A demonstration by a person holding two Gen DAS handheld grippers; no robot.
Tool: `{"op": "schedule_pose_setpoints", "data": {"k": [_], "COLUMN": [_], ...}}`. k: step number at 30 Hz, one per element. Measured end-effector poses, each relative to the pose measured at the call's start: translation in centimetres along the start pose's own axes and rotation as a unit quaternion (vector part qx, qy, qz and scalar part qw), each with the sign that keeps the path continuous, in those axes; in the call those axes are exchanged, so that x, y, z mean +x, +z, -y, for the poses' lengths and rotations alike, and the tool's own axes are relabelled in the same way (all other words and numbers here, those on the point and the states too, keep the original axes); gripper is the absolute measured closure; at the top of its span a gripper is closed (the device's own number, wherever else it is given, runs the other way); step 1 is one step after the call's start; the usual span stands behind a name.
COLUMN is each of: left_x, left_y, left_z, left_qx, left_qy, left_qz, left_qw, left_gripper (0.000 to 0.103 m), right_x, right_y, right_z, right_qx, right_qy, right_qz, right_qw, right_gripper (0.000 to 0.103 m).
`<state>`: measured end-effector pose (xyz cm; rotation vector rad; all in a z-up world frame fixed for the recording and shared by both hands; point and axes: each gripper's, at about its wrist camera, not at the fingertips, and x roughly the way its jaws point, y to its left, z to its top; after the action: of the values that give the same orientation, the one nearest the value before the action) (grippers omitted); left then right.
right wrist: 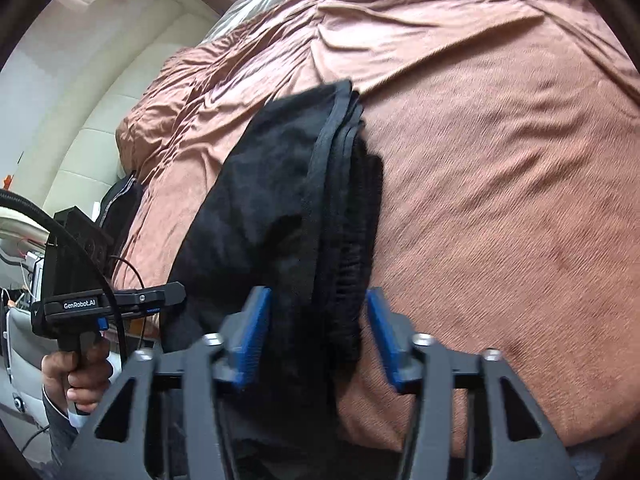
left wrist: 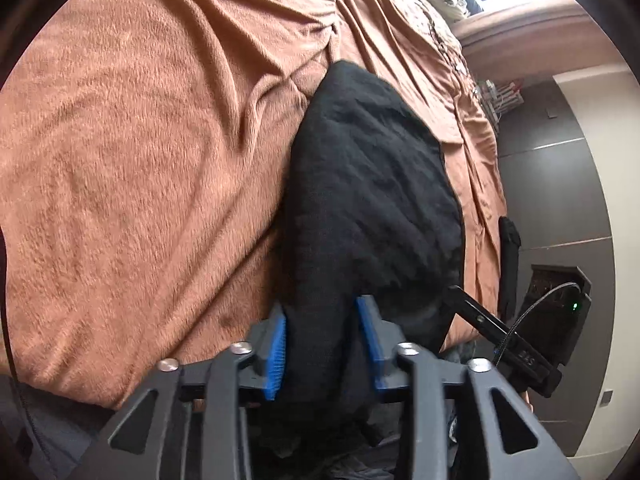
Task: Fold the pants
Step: 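Open both tools and shift them along the folded shorts, then grasp the folded black shorts with both tools and lift them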
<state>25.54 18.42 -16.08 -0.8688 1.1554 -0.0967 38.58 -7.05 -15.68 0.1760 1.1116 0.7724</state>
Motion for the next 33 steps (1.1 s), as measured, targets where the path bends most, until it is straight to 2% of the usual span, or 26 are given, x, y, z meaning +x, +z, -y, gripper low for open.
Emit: {"op": "schedule_pose_setpoints", "data": {"k": [2,4,16,24,27,29,33], "left_x": [-0.3,-0.4,0.5,1.9,2.5,2.8,3.6], "left_y": [0.6,1.1,5.0,6.9,7.4,7.8,8.5], "left_z": [0.0,-0.1,-1.1,-1.0,-0.9,-1.0,-1.1], "left_qx": [0.000,0.000,-0.011,-0.009,-0.006,-0.007,-0.007], "left_qy": [-0.005,-0.008,-0.029,-0.023,-0.023,-0.022,-0.023], "left_qz": [0.012,0.020,0.033,0.026,0.024,0.023,0.019], "left_qw": [0.9999,0.9998,0.9990,0.9994,0.9994,0.9995,0.9995], "left_gripper": [0.048,0.047,0.047,0.047,0.049,0.055,0.056], "right_x": [-0.4,-0.4,1.8,4.0,4.5,5.0,5.8], "right_y": [0.5,0.7,1.7,2.8,3.4,3.8,4.5], "right_z": [0.4,0.7,2.8,3.8,4.1,4.1,4.6], "right_qx": [0.004,0.005,0.041,0.052,0.052,0.050,0.052], "right_qy": [0.009,0.015,0.061,0.099,0.106,0.109,0.126], "right_qz": [0.009,0.012,0.002,-0.015,-0.017,-0.022,-0.033], "right_qw": [1.000,1.000,0.997,0.994,0.993,0.993,0.990], "right_gripper": [0.031,0.031,0.031,0.031,0.031,0.031,0.031]}}
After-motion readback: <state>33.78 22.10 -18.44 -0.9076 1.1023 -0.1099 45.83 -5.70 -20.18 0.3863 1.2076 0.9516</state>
